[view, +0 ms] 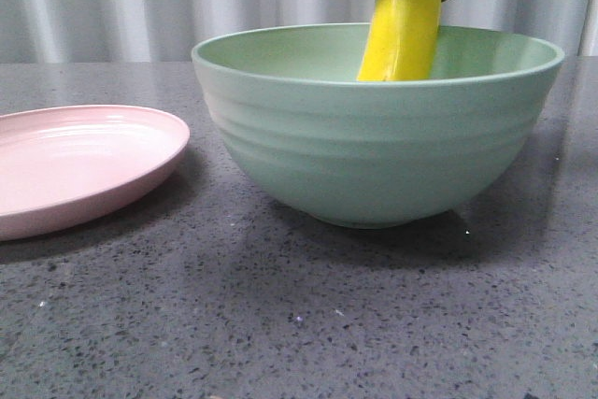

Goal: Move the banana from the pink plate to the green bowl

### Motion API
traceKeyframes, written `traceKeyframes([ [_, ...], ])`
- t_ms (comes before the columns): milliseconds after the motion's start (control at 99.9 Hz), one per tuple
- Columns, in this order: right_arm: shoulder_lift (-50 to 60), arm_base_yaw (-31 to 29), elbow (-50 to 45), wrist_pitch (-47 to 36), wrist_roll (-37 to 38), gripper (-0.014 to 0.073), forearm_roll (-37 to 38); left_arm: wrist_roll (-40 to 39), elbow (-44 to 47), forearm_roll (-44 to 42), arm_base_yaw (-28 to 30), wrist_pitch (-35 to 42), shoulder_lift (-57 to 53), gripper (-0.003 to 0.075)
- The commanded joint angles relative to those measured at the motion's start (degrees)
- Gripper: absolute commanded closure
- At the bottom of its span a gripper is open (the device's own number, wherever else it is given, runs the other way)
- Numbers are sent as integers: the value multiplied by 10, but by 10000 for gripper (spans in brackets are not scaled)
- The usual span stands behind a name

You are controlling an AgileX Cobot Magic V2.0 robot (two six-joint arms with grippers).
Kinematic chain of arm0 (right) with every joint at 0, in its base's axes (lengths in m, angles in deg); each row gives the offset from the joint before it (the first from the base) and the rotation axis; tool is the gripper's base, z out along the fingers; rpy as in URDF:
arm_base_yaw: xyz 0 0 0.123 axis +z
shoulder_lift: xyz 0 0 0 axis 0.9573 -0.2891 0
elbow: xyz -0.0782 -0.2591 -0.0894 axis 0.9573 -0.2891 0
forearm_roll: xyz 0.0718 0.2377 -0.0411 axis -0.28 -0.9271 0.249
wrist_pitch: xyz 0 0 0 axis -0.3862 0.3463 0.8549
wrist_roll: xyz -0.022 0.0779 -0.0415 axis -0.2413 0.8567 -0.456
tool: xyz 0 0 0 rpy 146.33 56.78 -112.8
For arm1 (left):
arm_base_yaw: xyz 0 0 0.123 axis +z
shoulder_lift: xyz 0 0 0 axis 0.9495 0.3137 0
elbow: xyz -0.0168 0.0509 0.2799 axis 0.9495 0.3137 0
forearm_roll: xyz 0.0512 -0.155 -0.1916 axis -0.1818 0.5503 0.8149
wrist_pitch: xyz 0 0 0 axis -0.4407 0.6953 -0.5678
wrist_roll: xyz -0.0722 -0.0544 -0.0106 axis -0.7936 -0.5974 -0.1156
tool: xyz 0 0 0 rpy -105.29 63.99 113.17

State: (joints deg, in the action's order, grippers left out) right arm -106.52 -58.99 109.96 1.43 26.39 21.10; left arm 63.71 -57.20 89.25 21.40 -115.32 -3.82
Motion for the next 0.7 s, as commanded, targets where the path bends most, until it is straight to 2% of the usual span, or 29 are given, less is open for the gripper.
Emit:
traceKeyframes([
  [0,38,-1,18,-36,-4,277,-2,-1,-19,11,-4,38,-14,344],
  [240,93,-1,18,-42,-4,277,7,0,-19,11,-4,45,-14,344],
  [490,164,-1,18,24,-4,280,46,0,-19,11,-4,98,-23,349],
  [590,193,-1,18,59,-4,284,52,0,-19,11,-4,111,-36,396],
  [690,229,-1,17,85,-4,323,56,0,-14,11,-4,111,-57,486],
])
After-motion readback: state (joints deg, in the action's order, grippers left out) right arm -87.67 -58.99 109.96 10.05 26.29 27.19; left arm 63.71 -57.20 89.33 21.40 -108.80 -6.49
